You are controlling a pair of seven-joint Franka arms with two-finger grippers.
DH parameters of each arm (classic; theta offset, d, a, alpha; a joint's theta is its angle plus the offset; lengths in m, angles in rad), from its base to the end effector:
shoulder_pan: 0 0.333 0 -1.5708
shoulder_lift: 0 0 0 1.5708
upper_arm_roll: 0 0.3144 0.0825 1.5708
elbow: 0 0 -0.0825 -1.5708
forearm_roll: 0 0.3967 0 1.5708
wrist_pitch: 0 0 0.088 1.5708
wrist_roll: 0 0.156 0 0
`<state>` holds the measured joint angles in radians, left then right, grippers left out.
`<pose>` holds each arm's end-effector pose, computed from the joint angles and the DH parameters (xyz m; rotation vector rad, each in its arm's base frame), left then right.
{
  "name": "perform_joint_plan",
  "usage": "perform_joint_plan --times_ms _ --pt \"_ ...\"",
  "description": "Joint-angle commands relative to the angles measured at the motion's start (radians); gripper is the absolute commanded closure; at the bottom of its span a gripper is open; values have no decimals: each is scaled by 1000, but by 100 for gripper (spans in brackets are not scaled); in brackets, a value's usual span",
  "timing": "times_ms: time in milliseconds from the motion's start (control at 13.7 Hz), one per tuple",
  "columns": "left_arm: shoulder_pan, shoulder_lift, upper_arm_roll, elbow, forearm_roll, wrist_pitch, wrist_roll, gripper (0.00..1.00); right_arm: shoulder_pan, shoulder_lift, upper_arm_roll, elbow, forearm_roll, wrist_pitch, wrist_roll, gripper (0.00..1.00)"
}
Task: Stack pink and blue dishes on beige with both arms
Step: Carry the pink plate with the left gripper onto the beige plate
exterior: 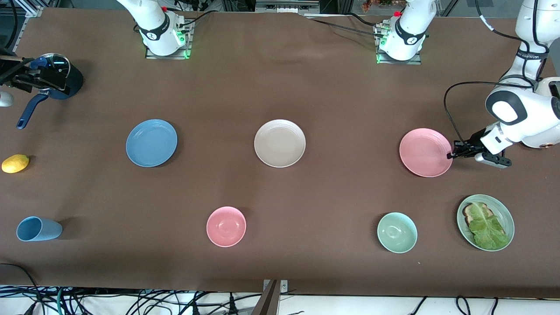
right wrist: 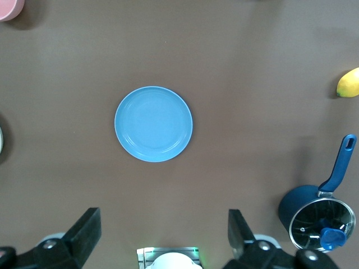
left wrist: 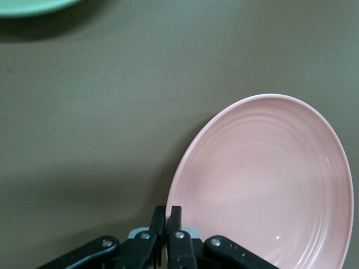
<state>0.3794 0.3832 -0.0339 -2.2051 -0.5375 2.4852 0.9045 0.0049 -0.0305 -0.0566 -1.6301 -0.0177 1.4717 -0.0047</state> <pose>0.5198 0.1720 0.1375 2.8179 -0.1560 0.1453 0.5383 -0.0311 0.5549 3.1219 -0.0741 -0.2007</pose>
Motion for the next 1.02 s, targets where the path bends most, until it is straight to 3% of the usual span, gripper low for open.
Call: perform_joint_plan --times_ms 0,291,947 --pt "-7 -76 9 -4 -19 -75 11 100 -10 -5 1 -4 16 -7 -15 0" --pt "-19 -118 3 -4 -18 -112 -64 100 -10 -5 1 -4 16 -7 -15 0" --pt "-235 -193 -6 -4 -16 -141 -462 100 -10 -5 1 -4 16 -7 -15 0"
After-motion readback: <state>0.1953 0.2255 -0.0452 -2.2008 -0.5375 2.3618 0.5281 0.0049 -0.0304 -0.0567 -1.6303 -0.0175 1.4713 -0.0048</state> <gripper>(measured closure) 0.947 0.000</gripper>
